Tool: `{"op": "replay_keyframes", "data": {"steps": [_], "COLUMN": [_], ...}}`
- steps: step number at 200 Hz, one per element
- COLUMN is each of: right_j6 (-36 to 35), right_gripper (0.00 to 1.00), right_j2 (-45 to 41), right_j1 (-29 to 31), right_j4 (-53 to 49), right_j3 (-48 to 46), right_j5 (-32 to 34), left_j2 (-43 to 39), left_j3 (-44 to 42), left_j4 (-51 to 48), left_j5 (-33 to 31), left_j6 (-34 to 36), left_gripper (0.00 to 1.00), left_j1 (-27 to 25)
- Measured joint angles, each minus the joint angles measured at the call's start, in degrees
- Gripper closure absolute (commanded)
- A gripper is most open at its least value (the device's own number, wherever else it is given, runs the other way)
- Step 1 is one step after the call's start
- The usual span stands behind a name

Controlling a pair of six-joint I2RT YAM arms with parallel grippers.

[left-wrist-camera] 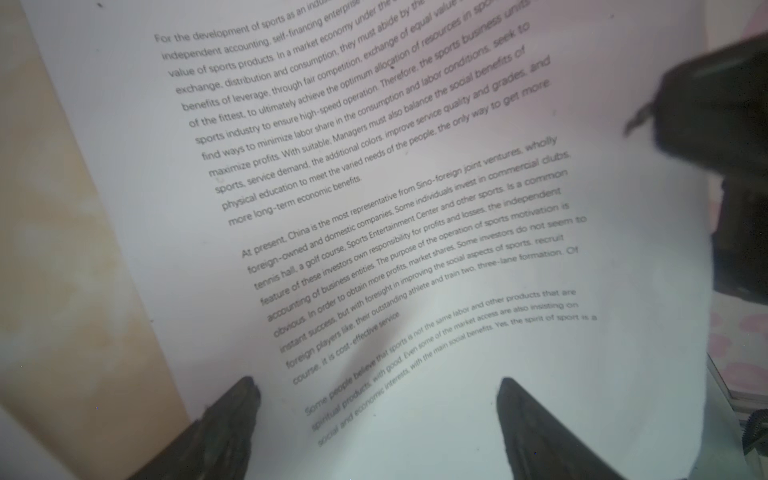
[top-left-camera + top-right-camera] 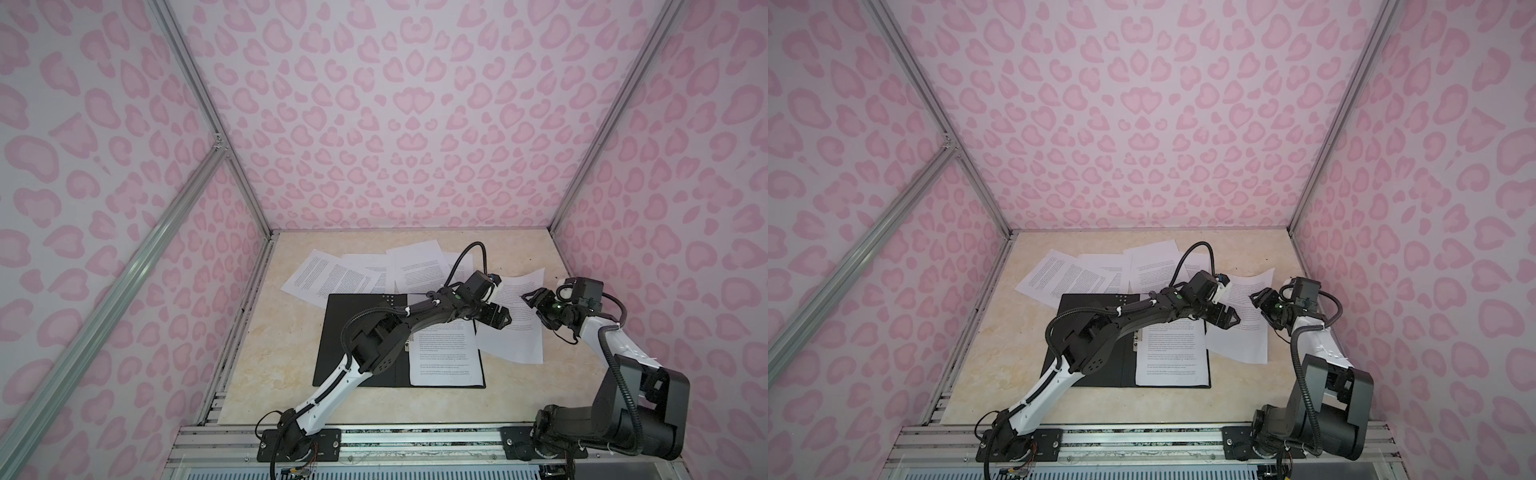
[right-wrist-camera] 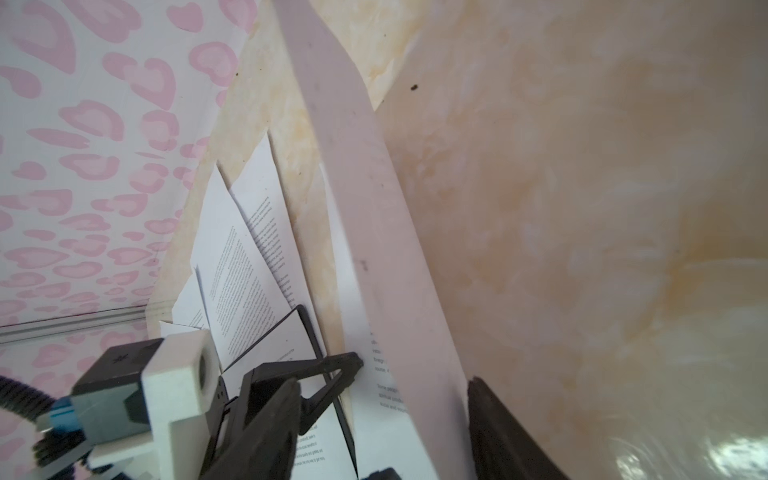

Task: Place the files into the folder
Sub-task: 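Grasp the lifted sheet's edge with the right gripper while the left holds it, then open the left gripper and move it to the clip while the right holds the sheet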

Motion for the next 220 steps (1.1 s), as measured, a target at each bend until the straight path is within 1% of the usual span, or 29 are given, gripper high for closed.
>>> {"op": "replay_keyframes", "data": {"steps": [4,16,26,38,49,75,104,138,179,194,220], "right_j6": [-0.31,-0.76,-1.22,-1.77,-2.08,-2.97,-3.52,-3.48,-3.23,-2.86,-2.64], "right_gripper": [0.52,0.56,0.62,0.65,0.71,0.81,1.0,1.0,1.0,1.0,1.0], "right_j2": [0.28,1.14,1.44,1.4,1.38,1.73,2.54,1.6,-7.39,-9.16,-9.88], "right_j1": [-0.07,-0.09,-0.09,-0.07,-0.07,-0.07,-0.07,-0.07,-0.26,-0.48,-0.46], "right_j4": [-0.39,-1.38,-1.88,-2.45,-2.82,-3.23,-3.21,-3.3,-4.31,-4.63,-5.55], "right_j3": [0.02,0.24,0.31,0.28,0.13,-0.52,-0.96,-1.84,-3.1,-3.15,-3.15], "right_j5": [0.26,1.05,1.7,2.99,3.98,5.99,7.98,9.62,11.8,11.58,10.1], "left_j2": [0.0,-0.02,-0.02,-0.02,-0.04,-0.09,-0.28,-1.2,-2.71,-2.71,-2.71], "left_j3": [0.0,-0.04,-0.04,-0.07,-0.07,-0.11,-0.24,-1.07,0.44,0.96,2.86], "left_j4": [0.02,0.07,0.07,0.09,0.11,0.22,0.61,0.31,-7.85,-9.29,-11.82], "left_j5": [0.04,0.11,0.2,0.33,0.46,0.74,1.42,2.21,6.8,8.0,9.88], "left_j6": [0.0,0.0,0.0,0.0,0.0,0.0,0.02,0.13,1.73,2.78,3.96], "left_gripper": [0.08,0.08,0.08,0.08,0.08,0.08,0.08,0.08,0.08,0.08,0.07], "left_j1": [0.02,0.04,0.04,0.09,0.15,0.22,0.39,0.63,0.85,0.87,0.83]}}
